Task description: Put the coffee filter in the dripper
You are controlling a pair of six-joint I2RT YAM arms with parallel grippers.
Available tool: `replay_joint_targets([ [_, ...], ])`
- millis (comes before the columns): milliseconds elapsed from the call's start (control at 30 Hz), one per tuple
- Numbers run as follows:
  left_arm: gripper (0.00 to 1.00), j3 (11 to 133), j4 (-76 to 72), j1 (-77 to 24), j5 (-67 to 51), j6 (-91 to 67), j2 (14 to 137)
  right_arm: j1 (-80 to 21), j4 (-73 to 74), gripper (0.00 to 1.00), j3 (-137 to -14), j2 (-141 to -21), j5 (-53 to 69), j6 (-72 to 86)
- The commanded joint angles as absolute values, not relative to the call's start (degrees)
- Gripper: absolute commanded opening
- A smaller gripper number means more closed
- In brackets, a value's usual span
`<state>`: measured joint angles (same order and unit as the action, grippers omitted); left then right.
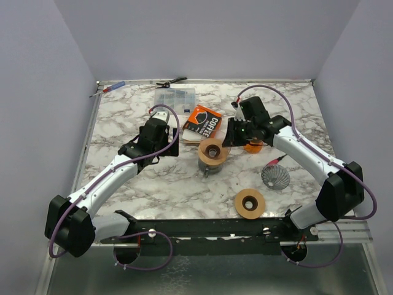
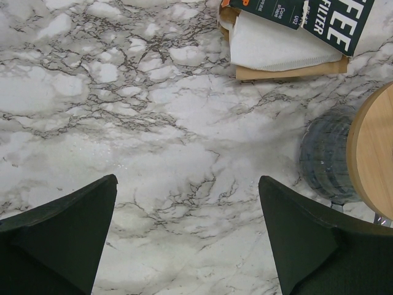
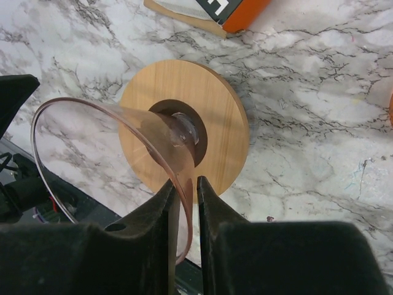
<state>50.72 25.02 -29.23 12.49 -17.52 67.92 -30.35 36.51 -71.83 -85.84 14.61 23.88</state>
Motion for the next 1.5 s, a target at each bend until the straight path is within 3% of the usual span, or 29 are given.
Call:
replay_joint_targets([
  [0,0.99,50.2,25.6,-28.9,13.4,-17.4,67.5,-30.1,35.4,0.22,-73.2,-85.5,15.6,23.0],
  [267,0.99,50.7,25.4,-28.9,13.5,-17.7,66.7,-30.1,34.2,0.74,-72.7,-83.6,17.0,22.8],
  [367,0.99,51.6,24.7,-28.9,11.7,-18.3,66.5,-29.8,32.6,0.88,-71.5,-81.9,19.3,23.1],
  [800,0.99,61.1,21.5,-28.9,-6.7,-25.2,66.0,-19.1,19.4,0.87,-61.1,-76.9,42.2,29.3],
  [1000,0.97,60.3,13.8,-28.9,-16.0,-29.4,66.9,-18.5,17.5,0.85,-61.0,-78.3,44.7,30.1],
  [1233,0.88,60.6,11.9,-29.5,-19.0,-32.6,73.6,-17.9,17.1,0.8,-61.4,-80.6,44.1,29.7],
  [1467,0.86,58.9,11.8,-30.3,-14.3,-32.2,77.6,-17.8,16.5,0.71,-62.0,-83.8,44.9,29.4],
])
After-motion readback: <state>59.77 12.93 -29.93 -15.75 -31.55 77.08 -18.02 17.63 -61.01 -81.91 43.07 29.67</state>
